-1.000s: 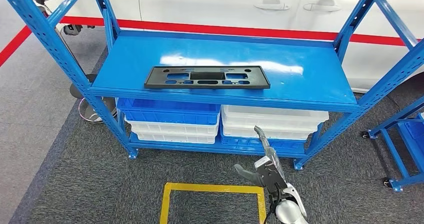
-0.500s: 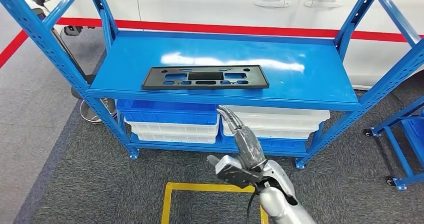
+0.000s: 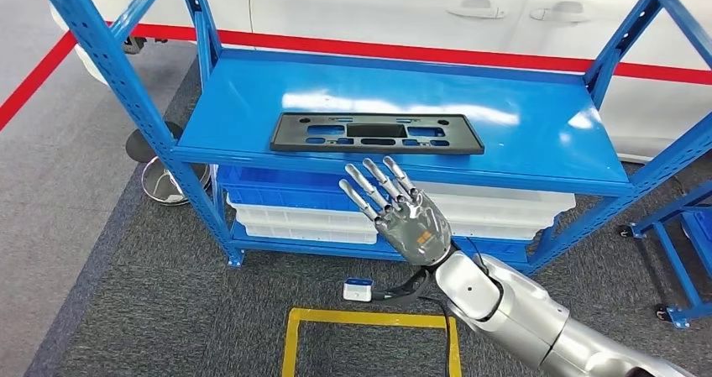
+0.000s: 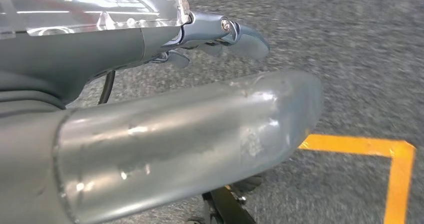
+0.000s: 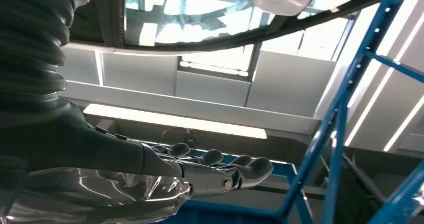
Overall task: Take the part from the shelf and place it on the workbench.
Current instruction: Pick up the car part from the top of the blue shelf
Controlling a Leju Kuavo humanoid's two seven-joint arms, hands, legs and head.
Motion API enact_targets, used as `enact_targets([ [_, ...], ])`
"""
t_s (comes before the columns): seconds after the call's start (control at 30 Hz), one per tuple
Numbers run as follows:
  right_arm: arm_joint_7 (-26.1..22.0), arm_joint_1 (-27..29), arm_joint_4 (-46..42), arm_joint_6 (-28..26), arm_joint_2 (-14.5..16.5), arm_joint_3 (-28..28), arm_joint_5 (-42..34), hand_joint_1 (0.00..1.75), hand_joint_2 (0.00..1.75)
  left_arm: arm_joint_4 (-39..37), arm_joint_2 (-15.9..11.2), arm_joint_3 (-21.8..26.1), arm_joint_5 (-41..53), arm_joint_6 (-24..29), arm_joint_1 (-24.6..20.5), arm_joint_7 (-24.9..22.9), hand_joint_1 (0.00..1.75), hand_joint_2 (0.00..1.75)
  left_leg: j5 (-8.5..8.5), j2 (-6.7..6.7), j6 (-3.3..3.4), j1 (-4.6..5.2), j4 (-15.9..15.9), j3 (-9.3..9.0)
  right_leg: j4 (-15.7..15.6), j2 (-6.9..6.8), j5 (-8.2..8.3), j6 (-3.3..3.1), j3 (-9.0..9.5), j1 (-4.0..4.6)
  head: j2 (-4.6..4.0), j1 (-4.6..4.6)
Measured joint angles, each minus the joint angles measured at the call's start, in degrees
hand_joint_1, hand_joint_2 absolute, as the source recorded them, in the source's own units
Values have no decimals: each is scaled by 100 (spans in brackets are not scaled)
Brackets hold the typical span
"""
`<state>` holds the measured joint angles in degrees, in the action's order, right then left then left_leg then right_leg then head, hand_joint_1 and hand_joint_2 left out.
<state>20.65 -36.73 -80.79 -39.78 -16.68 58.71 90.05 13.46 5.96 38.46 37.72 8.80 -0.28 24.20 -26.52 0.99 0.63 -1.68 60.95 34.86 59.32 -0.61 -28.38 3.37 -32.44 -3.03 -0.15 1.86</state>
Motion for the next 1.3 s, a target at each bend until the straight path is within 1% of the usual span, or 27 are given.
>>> enact_targets([
  [0.07, 23, -107, 55, -5, 24, 122, 0, 0, 175, 0, -11, -2, 1, -5, -3, 0, 0, 0, 8, -9, 88, 33, -12, -2, 519, 1, -280, -38, -249, 32, 0, 0],
  [0.13, 220, -185, 136, -8, 79, 266, -1, 0, 175, 0, -13, -4, 14, -12, -9, -1, 0, 0, 2, -7, 149, 95, -13, 1, 1300, 7, -584, -98, -660, 106, 0, -1],
  [0.17, 428, -235, 202, -9, 103, 388, -1, 0, 175, 0, -16, -5, 37, -20, -10, -2, 0, 0, -3, -3, 173, 138, -13, -3, 1556, 10, -628, -145, -816, 150, 0, -1],
  [0.2, 657, -288, 274, -9, 120, 540, -1, 0, 175, 0, -24, -6, 70, -36, -9, -4, 0, 0, -8, 4, 196, 188, -13, -12, 1614, 15, -564, -214, -882, 201, 0, -1],
  [0.23, 818, -331, 343, -9, 128, 697, -1, 0, 175, 0, -37, -7, 104, -63, -9, -4, 0, 0, -14, 15, 217, 242, -14, -26, 1461, 23, -403, -312, -843, 261, 0, 0],
  [0.27, 837, -336, 395, -9, 131, 818, 0, 0, 175, 0, -49, -8, 135, -111, -10, -1, 0, 0, -20, 28, 237, 288, -16, -45, 1118, 37, -172, -455, -704, 343, 0, 0],
  [0.3, 677, -285, 423, -10, 131, 861, -1, 0, 175, -7, -50, -8, 157, -181, -10, 10, 0, 0, -33, 41, 260, 309, -26, -59, 751, 45, -4, -633, -540, 425, 0, 5],
  [0.33, 358, -178, 437, -12, 135, 817, -8, 0, 175, -15, -57, -8, 168, -268, -14, 27, 0, 0, -47, 56, 271, 324, -33, -65, 411, 42, 108, -791, -393, 498, 0, 8],
  [0.37, -86, -22, 436, -19, 142, 683, -33, 0, 175, -25, -66, -5, 177, -360, -18, 52, 0, 0, -63, 72, 266, 306, -47, -66, 170, 27, 144, -903, -285, 564, 0, 10],
  [0.4, -546, 148, 428, -25, 154, 488, -75, 0, 175, -34, -79, -3, 183, -441, -20, 77, 0, 0, -79, 86, 251, 280, -72, -68, 61, 6, 111, -958, -234, 601, 0, 10],
  [0.47, -1342, 460, 406, -38, 174, 29, -204, 0, 175, -37, -134, 5, 200, -533, -23, 113, 0, 0, -97, 102, 206, 261, -129, -119, -122, -27, 117, -934, -115, 602, 0, 7],
  [0.53, -1800, 676, 386, -45, 175, -380, -324, 0, 175, -38, -171, 12, 228, -557, -19, 127, 0, 0, -148, 74, 136, 286, -27, -141, -345, -69, 165, -844, 98, 518, 0, 7],
  [0.57, -1936, 759, 379, -48, 164, -550, -369, 0, 175, -38, -189, 15, 240, -557, -20, 130, 0, 0, -238, 54, 83, 285, 191, -49, -438, -101, 179, -785, 211, 464, 0, 7],
  [0.67, -2167, 942, 386, -48, 117, -890, -500, 0, 175, -39, -233, 33, 256, -522, -13, 125, 0, 0, -531, 15, -114, 166, 1111, 519, -488, -162, 72, -635, 421, 352, 0, 5],
  [0.7, -2241, 997, 395, -48, 111, -963, -571, 0, 175, -39, -251, 42, 260, -481, -5, 123, 0, 0, -468, 2, -184, 117, 1198, 629, -477, -169, 7, -572, 489, 301, 0, 6],
  [0.73, -2314, 1045, 409, -48, 109, -1030, -646, 0, 175, -39, -264, 53, 265, -424, 1, 125, 0, 0, -290, -15, -255, 68, 1084, 640, -457, -172, -65, -509, 562, 242, 0, 6],
  [0.8, -2413, 1097, 458, -48, 109, -1152, -768, 0, 175, -41, -275, 86, 287, -297, 4, 128, 0, 0, 183, -51, -394, -19, 454, 443, -384, -175, -246, -365, 703, 131, 0, 6],
  [0.83, -2429, 1102, 494, -47, 109, -1208, -814, 0, 175, -50, -269, 104, 304, -253, 2, 128, 0, 0, 305, -54, -421, -33, 182, 336, -328, -174, -336, -290, 742, 105, 0, 9],
  [0.9, -2440, 1111, 573, -46, 112, -1312, -910, 0, 175, -67, -260, 131, 338, -209, -10, 122, 0, 0, 271, -36, -322, -16, 30, 266, -259, -165, -443, -181, 762, 101, 0, 10],
  [0.97, -2458, 1118, 652, -46, 139, -1411, -1018, 0, 175, -74, -259, 142, 373, -184, -32, 120, 0, 0, 199, -15, -151, -3, 57, 258, -247, -135, -460, -129, 775, 95, 0, 9],
  [1.0, -2473, 1119, 688, -47, 158, -1467, -1071, 0, 175, -74, -261, 145, 396, -168, -38, 120, 0, 0, 171, 0, -102, -6, 54, 233, -204, -115, -483, -115, 772, 83, 0, 9],
  [1.07, -2492, 1115, 751, -47, 202, -1610, -1173, 0, 175, -74, -263, 160, 428, -134, -51, 112, 0, 0, 121, 31, -21, -8, 27, 160, 187, -70, -633, -111, 577, 74, 0, 8],
  [1.1, -2498, 1118, 781, -42, 224, -1685, -1226, 0, 175, -74, -263, 169, 443, -122, -52, 102, 0, 0, 95, 46, 13, 2, 13, 125, 570, -49, -754, -118, 346, 81, 0, 8],
  [1.17, -2504, 1144, 842, 36, 260, -1799, -1381, 0, 87, -74, -263, 190, 471, -106, -58, 62, 0, 0, 38, 75, 63, 34, -2, 58, 1360, -25, -908, -144, -231, 108, 0, 8],
  [1.2, -2516, 1166, 867, 177, 274, -1840, -1544, 0, 44, -74, -263, 204, 480, -102, -59, 38, 0, 0, 3, 89, 81, 55, -5, 13, 1558, -21, -849, -173, -449, 128, 0, 8],
  [1.23, -2533, 1185, 884, 400, 289, -1880, -1785, 0, 0, -74, -263, 225, 486, -98, -59, 17, 0, 0, -36, 96, 95, 80, -7, -41, 1540, -19, -663, -222, -567, 158, 0, 8],
  [1.3, -2607, 1201, 897, 941, 324, -1984, -2457, 0, 0, -75, -258, 274, 483, -101, -45, -1, 0, 0, -114, 79, 116, 130, -19, -164, 970, -101, -67, -408, -538, 269, 0, 7],
])
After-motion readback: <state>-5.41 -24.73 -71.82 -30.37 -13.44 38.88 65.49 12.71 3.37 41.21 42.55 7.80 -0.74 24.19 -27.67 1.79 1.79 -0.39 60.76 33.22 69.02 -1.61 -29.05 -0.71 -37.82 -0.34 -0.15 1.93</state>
